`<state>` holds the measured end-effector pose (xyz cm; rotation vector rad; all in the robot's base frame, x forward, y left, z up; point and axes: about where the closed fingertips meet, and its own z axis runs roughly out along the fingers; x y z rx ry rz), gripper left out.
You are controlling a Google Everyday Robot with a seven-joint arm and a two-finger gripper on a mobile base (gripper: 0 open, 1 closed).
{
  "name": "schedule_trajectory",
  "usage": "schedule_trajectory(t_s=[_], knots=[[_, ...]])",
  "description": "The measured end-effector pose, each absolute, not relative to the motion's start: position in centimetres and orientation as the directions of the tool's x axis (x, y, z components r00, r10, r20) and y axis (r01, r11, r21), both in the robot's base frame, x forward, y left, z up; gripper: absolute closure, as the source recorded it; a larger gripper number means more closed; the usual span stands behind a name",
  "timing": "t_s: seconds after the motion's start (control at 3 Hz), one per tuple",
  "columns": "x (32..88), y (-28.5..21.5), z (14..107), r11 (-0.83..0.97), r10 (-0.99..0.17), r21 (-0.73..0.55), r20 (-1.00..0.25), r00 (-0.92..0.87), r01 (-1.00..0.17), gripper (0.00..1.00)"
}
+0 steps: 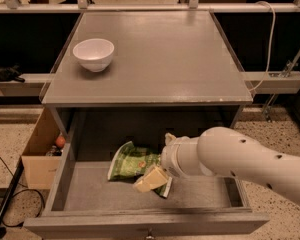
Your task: Pick green jalapeno chip bag from top drawer and place on counter
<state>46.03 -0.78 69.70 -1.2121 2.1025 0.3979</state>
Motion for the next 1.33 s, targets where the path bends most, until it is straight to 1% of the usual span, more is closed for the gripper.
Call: schedule_trajectory(t_s=[0.33,0.67,1.33], knots=[[47.4,-1.1,67.5,0.542,-0.639,-0.081,-0.686,-0.348,-0.836,0.0],[46.7,-0.9,64.9,0.548,-0.637,-0.08,-0.685,-0.353,-0.833,0.0],[48.2,0.3,61.3,0.528,-0.656,-0.069,-0.666,-0.355,-0.846,0.0]])
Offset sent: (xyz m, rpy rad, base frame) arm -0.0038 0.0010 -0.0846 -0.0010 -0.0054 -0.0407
